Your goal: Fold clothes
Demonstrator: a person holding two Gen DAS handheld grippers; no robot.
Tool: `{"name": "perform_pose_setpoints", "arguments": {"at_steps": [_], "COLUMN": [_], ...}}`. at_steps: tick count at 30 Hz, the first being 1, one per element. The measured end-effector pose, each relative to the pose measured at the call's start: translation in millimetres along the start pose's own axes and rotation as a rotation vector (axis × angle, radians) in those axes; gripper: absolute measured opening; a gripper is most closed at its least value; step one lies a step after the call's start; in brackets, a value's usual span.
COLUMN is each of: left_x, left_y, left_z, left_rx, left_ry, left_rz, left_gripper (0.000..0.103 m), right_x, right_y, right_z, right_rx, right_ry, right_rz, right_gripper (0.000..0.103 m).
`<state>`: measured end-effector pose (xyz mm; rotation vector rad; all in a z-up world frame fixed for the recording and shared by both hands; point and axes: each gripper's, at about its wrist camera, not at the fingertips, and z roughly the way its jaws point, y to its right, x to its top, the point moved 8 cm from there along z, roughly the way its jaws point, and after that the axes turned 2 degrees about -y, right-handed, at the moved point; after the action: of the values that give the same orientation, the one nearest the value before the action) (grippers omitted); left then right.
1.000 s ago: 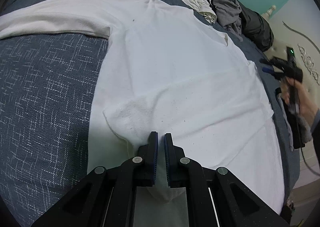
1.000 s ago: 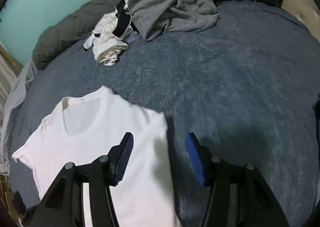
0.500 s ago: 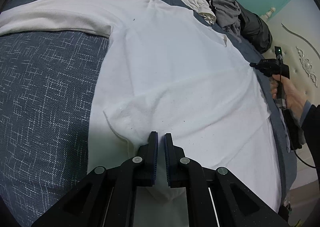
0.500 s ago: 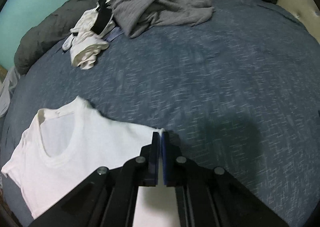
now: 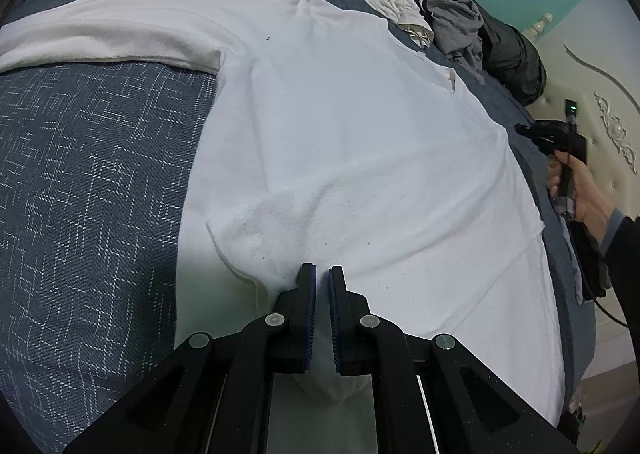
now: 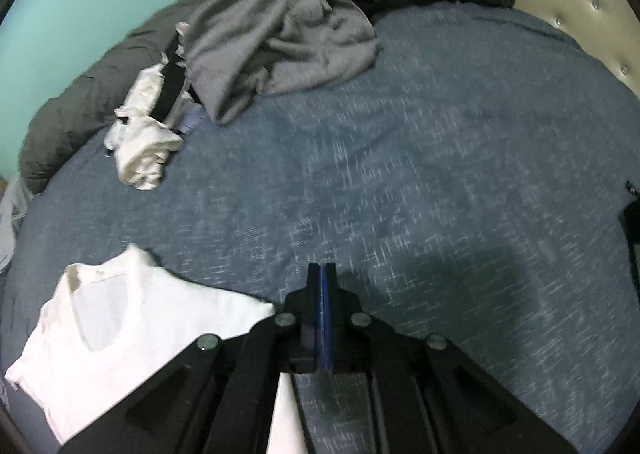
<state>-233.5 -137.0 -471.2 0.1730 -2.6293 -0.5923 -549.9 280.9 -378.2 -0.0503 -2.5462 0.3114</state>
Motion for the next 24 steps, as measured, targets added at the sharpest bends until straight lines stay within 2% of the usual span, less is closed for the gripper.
{"name": "perform_pose_setpoints", "arguments": {"at_steps": [3, 6, 10, 12, 17, 24], "left_x": [1, 1, 2, 3, 3, 2], "left_y": [3, 4, 3, 2, -6, -27], "left_z": [0, -1, -5, -9, -24, -39], "left_rx": [-0.002, -0.008, -0.025, -0.027, -0.012, 0.004], "left_ry": [0.000, 0.001, 0.002, 0.008, 0.028, 0.059], "left_rz": [-0.005, -0.014, -0.034, -0.042, -0.051, -0.072], "left_gripper": [0.007, 0.007, 0.007, 0.008, 0.009, 0.016], "right_x": [-10, -37, -98, -135, -222, -288], "right_y": [-7, -21, -47, -59, -82, -101], "right_z": [-22, -50, -95, -113, -149, -169], "right_rx": [0.042, 0.090, 0.183, 0.224, 0.314, 0.389], "right_ry": [0.008, 0.019, 0.027, 0.014, -0.014, -0.034], "right_rz": [-0.024, -0.034, -0.058, -0.065, -0.068, -0.020], "right_gripper": [0.001, 0.001, 0.006, 0.011, 0.013, 0.015]}}
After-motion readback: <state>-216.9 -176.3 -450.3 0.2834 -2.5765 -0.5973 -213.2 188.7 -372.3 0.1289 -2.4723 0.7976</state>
